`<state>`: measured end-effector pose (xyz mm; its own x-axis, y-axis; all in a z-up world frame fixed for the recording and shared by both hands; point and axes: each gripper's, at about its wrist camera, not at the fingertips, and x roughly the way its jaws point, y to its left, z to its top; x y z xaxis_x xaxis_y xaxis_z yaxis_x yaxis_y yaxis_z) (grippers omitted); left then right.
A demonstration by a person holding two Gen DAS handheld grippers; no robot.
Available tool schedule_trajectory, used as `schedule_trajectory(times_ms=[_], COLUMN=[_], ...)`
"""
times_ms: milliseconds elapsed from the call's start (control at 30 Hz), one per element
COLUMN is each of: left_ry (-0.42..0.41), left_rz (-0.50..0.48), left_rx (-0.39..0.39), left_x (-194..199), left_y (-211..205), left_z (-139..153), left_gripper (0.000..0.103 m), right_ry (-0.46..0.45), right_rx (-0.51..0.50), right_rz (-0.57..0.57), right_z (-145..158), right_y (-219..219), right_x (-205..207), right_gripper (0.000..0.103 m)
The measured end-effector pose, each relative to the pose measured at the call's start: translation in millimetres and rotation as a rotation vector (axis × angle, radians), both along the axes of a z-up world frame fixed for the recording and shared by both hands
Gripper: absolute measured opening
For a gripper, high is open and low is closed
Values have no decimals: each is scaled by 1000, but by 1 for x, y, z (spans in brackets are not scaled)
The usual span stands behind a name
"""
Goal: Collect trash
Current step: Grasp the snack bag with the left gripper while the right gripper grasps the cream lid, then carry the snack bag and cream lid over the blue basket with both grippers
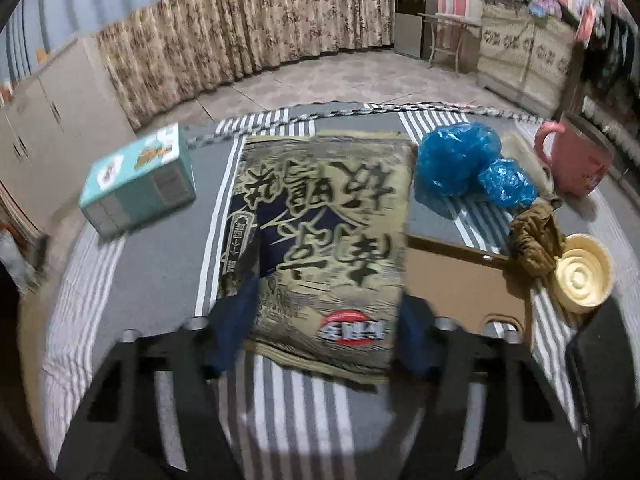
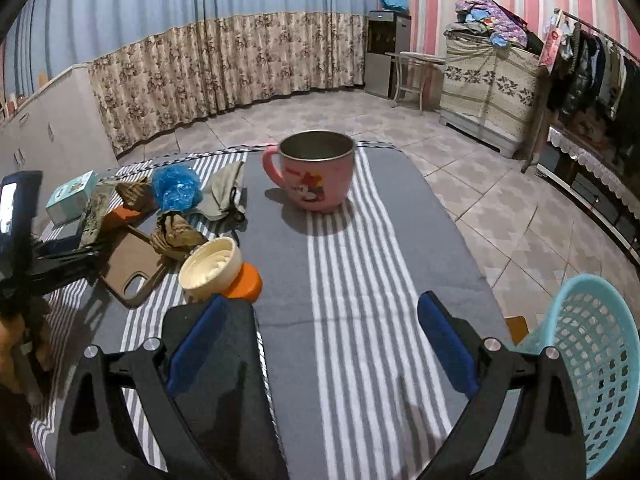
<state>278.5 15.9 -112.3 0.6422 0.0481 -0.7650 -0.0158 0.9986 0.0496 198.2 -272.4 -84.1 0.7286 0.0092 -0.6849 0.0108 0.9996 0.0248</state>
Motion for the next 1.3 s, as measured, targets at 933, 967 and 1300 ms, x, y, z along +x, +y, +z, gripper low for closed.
schedule_trajectory(times_ms=[933, 967, 1300], left_ry=[-127, -130, -174], left_rz=[5, -1, -88], left_rx=[-63, -69, -85], left_x=[-62, -63, -76], left_y=[73, 70, 20], left_z=[56, 58, 77], left_gripper=[4, 4, 4], right_ry=[65, 49, -55], right_rx=[-65, -54, 8], right_rz=[139, 132, 3], right_z=[-2, 3, 39], right_y=[69, 64, -25], right_x=[62, 57, 3], right_gripper=[11, 11, 11])
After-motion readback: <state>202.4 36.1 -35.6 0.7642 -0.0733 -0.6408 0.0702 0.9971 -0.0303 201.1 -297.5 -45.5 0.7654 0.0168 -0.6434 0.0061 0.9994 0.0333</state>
